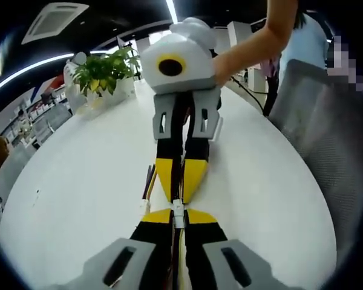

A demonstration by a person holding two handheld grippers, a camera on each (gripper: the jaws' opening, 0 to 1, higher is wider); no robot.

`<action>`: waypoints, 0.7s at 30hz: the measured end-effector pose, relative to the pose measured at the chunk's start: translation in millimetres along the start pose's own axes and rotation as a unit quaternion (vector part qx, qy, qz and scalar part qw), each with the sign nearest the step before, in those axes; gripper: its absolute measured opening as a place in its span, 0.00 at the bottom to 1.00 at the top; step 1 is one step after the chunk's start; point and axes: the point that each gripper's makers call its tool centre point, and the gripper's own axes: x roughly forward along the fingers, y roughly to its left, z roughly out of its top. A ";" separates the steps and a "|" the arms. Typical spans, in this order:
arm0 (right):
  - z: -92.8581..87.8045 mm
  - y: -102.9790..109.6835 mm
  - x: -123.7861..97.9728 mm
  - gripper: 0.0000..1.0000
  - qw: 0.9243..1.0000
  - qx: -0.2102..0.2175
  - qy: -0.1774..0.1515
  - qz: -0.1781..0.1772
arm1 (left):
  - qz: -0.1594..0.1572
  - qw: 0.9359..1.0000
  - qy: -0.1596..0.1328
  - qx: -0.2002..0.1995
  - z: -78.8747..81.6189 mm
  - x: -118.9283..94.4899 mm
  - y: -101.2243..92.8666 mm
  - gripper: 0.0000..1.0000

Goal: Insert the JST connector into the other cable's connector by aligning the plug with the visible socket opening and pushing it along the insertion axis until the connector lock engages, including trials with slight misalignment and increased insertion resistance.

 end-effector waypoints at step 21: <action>-3.3 -1.1 -1.6 0.04 1.000 -0.002 -0.002 0.002 | 0.005 1.000 0.004 -0.005 3.1 -1.0 -3.8 0.00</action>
